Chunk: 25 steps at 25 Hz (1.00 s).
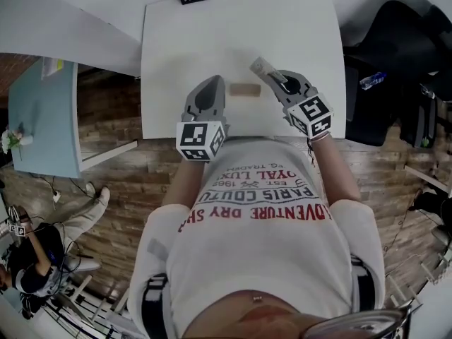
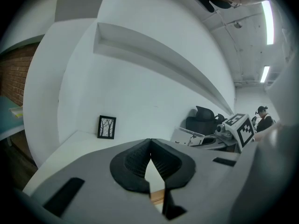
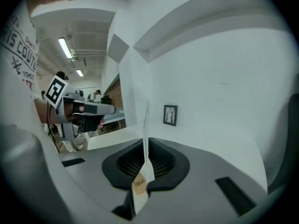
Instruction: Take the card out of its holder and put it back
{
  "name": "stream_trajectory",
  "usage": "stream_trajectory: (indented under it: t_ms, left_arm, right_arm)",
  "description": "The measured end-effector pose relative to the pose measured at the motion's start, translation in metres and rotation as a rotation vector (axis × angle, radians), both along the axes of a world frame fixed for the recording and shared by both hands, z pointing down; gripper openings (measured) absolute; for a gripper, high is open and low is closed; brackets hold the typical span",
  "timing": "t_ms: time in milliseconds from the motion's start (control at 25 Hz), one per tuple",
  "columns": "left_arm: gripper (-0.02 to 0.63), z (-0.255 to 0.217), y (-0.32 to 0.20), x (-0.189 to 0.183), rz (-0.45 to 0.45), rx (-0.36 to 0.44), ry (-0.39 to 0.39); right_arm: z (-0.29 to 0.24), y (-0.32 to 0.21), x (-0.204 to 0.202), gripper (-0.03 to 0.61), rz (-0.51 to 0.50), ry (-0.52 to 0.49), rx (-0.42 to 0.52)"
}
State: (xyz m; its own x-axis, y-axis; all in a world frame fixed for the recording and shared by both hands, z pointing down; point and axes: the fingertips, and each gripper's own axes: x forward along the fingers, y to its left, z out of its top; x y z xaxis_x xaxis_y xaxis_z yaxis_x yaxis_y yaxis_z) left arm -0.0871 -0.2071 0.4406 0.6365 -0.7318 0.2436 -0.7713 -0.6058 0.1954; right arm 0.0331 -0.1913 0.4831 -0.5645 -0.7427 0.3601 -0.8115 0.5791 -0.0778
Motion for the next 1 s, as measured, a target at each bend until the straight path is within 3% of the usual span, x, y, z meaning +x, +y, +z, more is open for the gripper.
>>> stream_trajectory:
  t_ms: [440,680,1000]
  left_arm:
    - [0.025,0.004,0.003,-0.003,-0.017,0.041,-0.054]
    - [0.025,0.015,0.005,-0.015,-0.064,0.013,-0.068]
    - [0.025,0.024,0.007,-0.034,-0.122,-0.011,-0.065]
  right_arm:
    - [0.011,0.001,-0.036,0.035,-0.435,0.036,0.006]
    - [0.021,0.004,-0.047,0.035,-0.552,0.048,-0.014]
    - [0.032,0.006,-0.059,0.035,-0.613,0.067,-0.033]
